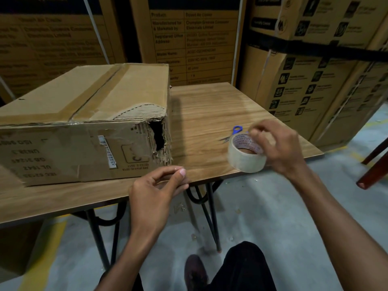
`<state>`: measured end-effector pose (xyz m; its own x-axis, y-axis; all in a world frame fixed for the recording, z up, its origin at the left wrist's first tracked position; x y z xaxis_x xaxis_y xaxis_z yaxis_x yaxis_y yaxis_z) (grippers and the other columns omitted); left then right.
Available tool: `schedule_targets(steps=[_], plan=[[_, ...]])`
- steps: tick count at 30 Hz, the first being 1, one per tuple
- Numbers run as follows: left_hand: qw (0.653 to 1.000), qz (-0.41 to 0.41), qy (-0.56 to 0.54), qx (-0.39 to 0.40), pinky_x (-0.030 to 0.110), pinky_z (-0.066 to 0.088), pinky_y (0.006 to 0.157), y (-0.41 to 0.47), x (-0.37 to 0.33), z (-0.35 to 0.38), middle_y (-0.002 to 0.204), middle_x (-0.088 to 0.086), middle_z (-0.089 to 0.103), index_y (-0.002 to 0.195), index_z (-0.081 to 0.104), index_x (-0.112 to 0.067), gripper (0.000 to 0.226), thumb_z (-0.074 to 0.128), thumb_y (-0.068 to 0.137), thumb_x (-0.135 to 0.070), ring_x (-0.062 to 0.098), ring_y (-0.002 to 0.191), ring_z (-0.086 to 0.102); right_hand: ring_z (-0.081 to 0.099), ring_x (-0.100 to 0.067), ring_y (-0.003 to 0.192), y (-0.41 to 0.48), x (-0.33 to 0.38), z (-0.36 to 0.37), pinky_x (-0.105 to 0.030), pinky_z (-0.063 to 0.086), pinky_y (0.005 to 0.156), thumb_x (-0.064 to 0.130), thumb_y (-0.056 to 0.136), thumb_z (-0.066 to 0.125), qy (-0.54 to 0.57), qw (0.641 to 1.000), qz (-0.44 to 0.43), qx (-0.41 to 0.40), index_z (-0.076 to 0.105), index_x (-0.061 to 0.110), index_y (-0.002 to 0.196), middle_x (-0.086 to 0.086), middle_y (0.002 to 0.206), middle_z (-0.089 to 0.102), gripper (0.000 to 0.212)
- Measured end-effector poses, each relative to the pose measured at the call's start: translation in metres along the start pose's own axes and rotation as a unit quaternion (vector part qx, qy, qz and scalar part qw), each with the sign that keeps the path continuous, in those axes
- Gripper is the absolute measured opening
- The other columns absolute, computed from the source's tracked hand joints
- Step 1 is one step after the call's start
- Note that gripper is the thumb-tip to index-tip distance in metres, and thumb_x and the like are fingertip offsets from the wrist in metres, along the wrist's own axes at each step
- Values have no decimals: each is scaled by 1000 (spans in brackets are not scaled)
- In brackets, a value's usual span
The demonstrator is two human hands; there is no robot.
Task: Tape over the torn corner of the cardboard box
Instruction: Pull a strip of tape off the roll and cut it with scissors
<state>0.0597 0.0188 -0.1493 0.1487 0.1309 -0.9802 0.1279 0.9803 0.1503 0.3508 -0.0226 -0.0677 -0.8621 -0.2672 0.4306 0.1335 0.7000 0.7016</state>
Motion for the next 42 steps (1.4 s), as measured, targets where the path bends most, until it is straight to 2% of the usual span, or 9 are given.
schedule_targets(steps=[3,8,19,27,32,35,37,39,42], plan=[[1000,9,7,4,32,66,78,-2,0,1,90,12,81,99,79,-4,12,75,88,-7,25,84,81,68,-17,90,46,-50,13,-25,51,85,1,96,55,-66,990,90,91,74,18,110,2,103,74,29],[999,23,31,5,38,66,82,-6,-3,0,91,8,82,100,80,-8,12,76,89,-7,24,86,81,61,-19,100,61,-98,81,-35,48,91,10,96,61,-231,894,65,380,64,26,133,-1,114,72,40],[999,26,36,9,31,65,78,-6,-2,-3,86,10,81,98,79,-8,10,75,90,-4,23,84,81,63,-21,101,64,-87,79,-42,52,90,21,97,64,-218,914,-9,343,71,17,116,-6,114,70,21],[999,29,39,9,33,65,81,-11,-5,-4,89,9,81,100,79,-8,11,75,90,-4,24,86,81,57,-21,97,63,-96,87,-41,51,90,35,86,77,-258,859,36,440,64,24,97,1,104,63,20],[999,35,38,14,31,65,79,-18,-9,-3,90,10,81,101,78,-5,12,75,89,-4,24,86,81,59,-21,94,59,-99,77,-36,51,79,22,90,72,-300,845,92,433,68,17,96,-5,105,67,9],[999,31,22,14,31,65,78,-22,-12,-2,90,12,81,101,78,-5,12,74,89,-5,26,87,81,67,-16,87,57,-104,34,-28,50,70,13,89,72,-164,917,217,293,67,14,97,-5,101,69,10],[999,25,12,17,30,65,78,-25,-13,0,91,12,81,100,78,-6,12,74,89,-4,26,87,81,73,-17,86,42,-101,6,-30,58,76,4,88,72,85,942,289,150,66,9,98,-6,100,68,13],[1000,18,-4,16,30,65,79,-28,-12,0,91,13,81,98,78,-6,11,74,89,-3,27,88,81,75,-21,86,18,-90,-13,-29,59,84,-4,91,64,373,875,307,23,65,4,101,-11,98,66,13],[1000,8,-11,11,29,65,79,-33,-10,-2,92,16,81,100,78,-3,11,74,89,-1,28,89,81,68,-15,81,-27,-55,-12,-21,55,81,-11,95,50,574,776,259,-30,64,0,110,-8,96,66,23]])
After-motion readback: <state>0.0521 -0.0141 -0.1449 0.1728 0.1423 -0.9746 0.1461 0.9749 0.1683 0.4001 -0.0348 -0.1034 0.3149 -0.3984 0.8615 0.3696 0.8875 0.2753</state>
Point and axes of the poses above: each hand's wrist, its own y-axis towards the middle knuckle, its own z-axis out of the palm, x = y × z, the point moved 10 cm from there along y, towards the middle knuckle
